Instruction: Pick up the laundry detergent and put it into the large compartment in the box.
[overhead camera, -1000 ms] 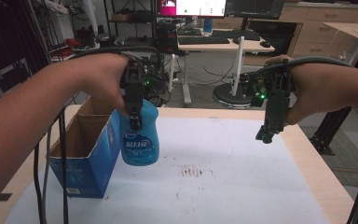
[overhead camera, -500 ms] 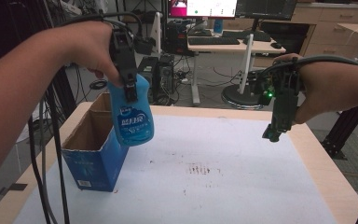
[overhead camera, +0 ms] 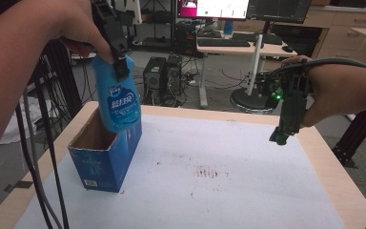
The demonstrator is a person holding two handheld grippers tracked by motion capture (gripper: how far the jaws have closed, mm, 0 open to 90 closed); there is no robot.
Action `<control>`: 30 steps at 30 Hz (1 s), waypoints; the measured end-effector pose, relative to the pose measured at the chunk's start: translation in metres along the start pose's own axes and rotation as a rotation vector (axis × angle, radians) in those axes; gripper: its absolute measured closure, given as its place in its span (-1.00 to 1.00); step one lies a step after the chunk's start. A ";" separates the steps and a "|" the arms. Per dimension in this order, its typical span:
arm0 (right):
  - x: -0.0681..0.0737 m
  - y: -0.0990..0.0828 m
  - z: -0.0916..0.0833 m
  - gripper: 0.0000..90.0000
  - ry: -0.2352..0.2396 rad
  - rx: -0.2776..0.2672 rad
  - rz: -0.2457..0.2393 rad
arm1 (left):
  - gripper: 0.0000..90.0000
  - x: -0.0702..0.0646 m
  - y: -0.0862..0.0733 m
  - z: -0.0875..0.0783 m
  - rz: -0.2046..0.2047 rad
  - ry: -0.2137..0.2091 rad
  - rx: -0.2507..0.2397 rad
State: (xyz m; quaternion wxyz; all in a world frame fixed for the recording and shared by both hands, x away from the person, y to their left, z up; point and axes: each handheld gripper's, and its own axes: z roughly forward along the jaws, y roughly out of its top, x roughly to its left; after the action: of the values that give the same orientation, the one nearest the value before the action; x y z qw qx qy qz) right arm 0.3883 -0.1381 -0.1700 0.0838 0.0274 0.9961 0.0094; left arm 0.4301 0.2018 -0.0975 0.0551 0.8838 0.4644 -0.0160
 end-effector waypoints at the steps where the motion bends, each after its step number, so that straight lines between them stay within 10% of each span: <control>1: 0.000 0.001 0.000 -0.96 0.000 0.002 0.001 | -0.17 0.003 -0.002 -0.002 -0.021 0.002 -0.002; 14: -0.001 0.009 0.000 -0.96 -0.002 -0.005 -0.018 | -0.16 0.034 -0.025 -0.007 -0.308 0.049 0.000; 30: 0.001 0.007 -0.001 -0.96 -0.005 -0.002 -0.012 | -0.16 0.045 -0.027 0.010 -0.372 0.031 0.001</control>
State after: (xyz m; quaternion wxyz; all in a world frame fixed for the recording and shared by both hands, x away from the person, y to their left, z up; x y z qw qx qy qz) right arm 0.3876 -0.1308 -0.1689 0.0864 0.0216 0.9960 0.0099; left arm 0.4332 0.2527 -0.1129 0.0434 0.7829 0.6205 -0.0126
